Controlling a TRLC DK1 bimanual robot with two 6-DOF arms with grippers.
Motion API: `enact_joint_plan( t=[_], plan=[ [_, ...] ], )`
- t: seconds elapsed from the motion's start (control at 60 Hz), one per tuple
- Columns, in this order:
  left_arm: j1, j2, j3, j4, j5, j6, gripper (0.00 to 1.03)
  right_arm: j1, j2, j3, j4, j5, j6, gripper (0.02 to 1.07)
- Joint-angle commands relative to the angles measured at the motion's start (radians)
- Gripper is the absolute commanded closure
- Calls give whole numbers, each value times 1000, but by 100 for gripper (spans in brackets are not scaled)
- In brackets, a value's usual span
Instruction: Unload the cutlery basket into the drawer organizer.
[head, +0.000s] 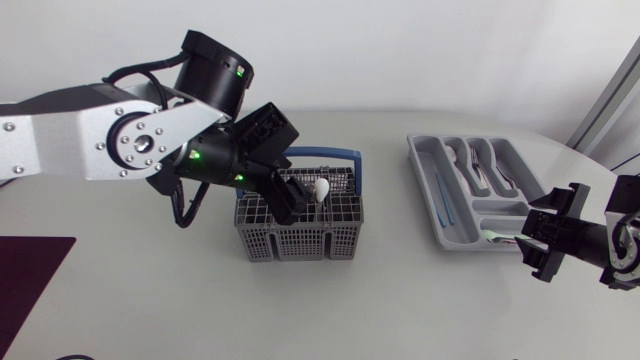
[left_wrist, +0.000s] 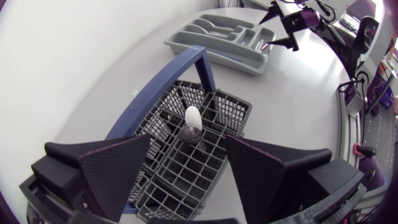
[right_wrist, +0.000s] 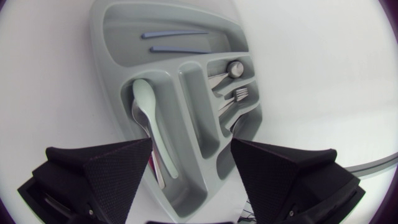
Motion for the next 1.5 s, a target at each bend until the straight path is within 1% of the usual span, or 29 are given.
enact_joint_plan(
  t=[0.0,0.133,0.3,0.367,0.45,0.583,0.667,0.75,0.9,1.1,1.333,1.383,1.483],
  plan=[
    [-8,5,-30,-4,-8,86,6,14,-26,10,-41,-29,62,14],
    [-16,1,-38,0,-8,166,8,45,-81,14,-140,-75,164,14],
    [-16,18,-47,13,-8,215,8,120,-177,14,-265,-127,313,14],
    [-18,18,-55,13,-8,237,8,171,-236,16,-339,-161,385,14],
    [-15,19,-58,14,-8,255,8,232,-289,17,-391,-177,465,14],
    [-7,27,-56,14,-8,272,8,349,-350,23,-442,-193,592,14],
    [-4,28,-58,14,-8,277,8,410,-368,50,-485,-222,675,14],
    [-4,28,-63,14,-6,284,8,470,-370,83,-526,-248,749,14],
    [2,28,-69,14,-5,284,8,590,-371,145,-574,-248,878,14],
    [5,11,-89,16,-3,281,8,749,-322,232,-600,-248,1023,14],
    [5,2,-104,16,-2,277,8,840,-178,367,-612,-262,1203,14],
    [5,1,-107,16,-2,277,8,856,-131,412,-635,-274,1252,14],
    [5,-4,-109,16,-2,275,8,881,-94,456,-641,-274,1338,15]
  ],
)
